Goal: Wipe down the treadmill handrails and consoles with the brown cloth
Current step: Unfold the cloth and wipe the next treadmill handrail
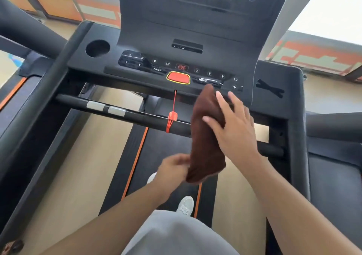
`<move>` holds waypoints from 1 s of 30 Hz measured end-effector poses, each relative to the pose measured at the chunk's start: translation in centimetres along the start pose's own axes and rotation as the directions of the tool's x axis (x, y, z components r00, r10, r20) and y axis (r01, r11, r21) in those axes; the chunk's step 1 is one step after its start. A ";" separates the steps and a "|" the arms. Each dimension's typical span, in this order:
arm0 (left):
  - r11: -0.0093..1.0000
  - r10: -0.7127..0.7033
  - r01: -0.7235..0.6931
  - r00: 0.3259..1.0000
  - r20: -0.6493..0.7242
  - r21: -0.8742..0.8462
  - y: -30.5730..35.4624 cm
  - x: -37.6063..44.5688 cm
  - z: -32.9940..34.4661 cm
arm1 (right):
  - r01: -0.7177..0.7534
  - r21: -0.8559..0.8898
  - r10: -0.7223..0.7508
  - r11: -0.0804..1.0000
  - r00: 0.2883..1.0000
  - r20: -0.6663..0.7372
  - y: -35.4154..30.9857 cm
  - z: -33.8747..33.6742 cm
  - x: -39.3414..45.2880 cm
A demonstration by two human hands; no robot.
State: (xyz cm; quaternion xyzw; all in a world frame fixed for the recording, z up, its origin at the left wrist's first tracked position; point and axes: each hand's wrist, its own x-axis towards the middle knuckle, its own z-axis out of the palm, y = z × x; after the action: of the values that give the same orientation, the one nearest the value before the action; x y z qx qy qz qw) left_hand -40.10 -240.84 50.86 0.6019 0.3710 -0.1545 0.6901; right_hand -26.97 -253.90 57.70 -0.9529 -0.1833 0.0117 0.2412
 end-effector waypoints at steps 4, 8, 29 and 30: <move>0.703 0.662 -0.482 0.712 -0.233 0.523 1.6 2.6 -3.3 | 0.213 -0.337 -0.021 0.917 0.869 0.494 0.8 3.6 2.3; 0.330 0.729 -0.432 0.682 0.064 0.839 4.9 7.4 -6.6 | 0.231 -0.342 -0.039 0.911 0.874 0.485 0.7 7.5 2.0; 0.233 0.713 -0.382 0.692 0.109 0.894 4.2 10.3 -6.9 | -0.032 -0.507 0.283 0.862 0.858 0.428 7.5 1.6 0.9; 0.226 0.718 -0.384 0.687 0.114 0.895 4.2 10.3 -6.9 | 0.002 -0.478 0.234 0.878 0.870 0.433 5.8 2.3 1.3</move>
State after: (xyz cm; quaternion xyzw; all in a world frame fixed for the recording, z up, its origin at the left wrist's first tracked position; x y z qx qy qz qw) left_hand -32.56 -230.99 46.71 0.9698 0.1024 0.0406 0.2176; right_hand -24.01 -257.07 53.04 -0.9590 -0.1750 0.2176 -0.0476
